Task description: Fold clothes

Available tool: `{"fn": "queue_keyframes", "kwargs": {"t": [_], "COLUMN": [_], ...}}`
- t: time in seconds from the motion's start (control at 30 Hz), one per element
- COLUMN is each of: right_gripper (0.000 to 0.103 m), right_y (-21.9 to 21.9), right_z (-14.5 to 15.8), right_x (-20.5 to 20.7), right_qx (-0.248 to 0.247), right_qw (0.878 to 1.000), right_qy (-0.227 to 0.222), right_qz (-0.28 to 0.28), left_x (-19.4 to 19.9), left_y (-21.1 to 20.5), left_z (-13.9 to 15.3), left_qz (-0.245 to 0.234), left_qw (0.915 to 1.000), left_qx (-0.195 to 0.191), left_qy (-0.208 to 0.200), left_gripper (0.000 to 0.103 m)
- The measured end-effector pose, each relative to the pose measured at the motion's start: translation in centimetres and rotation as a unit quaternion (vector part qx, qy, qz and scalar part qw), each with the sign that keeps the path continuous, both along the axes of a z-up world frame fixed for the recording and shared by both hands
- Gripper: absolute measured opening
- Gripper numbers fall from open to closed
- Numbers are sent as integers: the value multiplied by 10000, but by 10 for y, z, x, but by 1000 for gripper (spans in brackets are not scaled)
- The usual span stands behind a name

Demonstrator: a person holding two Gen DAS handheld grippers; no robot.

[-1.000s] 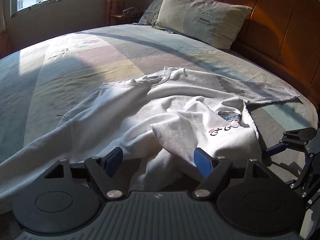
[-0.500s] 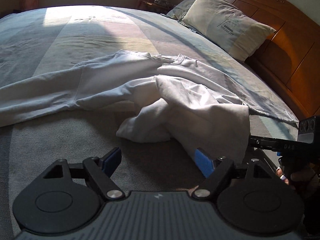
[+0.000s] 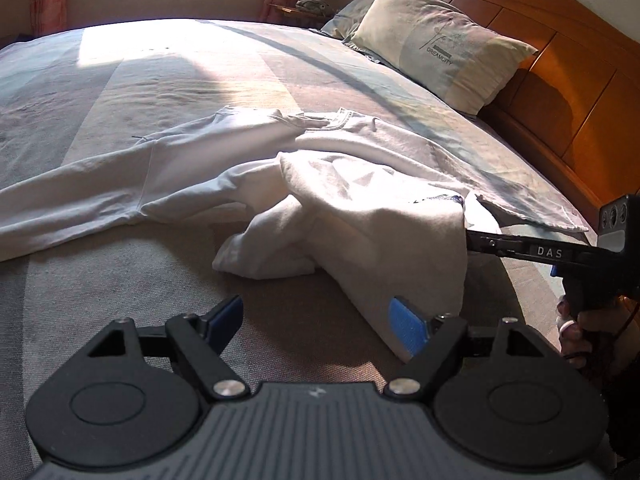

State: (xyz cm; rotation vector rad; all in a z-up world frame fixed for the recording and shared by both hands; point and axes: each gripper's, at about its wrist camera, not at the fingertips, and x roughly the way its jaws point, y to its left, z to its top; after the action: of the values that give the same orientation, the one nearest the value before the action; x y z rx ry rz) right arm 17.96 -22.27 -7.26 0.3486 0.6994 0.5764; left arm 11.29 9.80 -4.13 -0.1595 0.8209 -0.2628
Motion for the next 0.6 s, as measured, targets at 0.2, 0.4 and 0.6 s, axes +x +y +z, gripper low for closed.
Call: {"fn": "queue_keyframes", "kwargs": {"t": [0.2, 0.4, 0.6], "right_gripper": [10, 10, 34], "right_y": [-47, -92, -94], "right_z": [47, 66, 57], "right_x": [-26, -39, -59], "right_qx": [451, 22, -482], "right_qw": [9986, 9952, 9925], "right_qy": [-139, -121, -56], "right_qz": [-234, -975, -1124], "left_x": [-16, -33, -46], "left_y": [-2, -4, -4], "left_z": [15, 23, 28], "left_qz": [-12, -20, 30], "left_qw": [9998, 9996, 9995], "left_qx": [37, 99, 173], "left_qy": [-170, -262, -259], "left_gripper": [81, 81, 81]}}
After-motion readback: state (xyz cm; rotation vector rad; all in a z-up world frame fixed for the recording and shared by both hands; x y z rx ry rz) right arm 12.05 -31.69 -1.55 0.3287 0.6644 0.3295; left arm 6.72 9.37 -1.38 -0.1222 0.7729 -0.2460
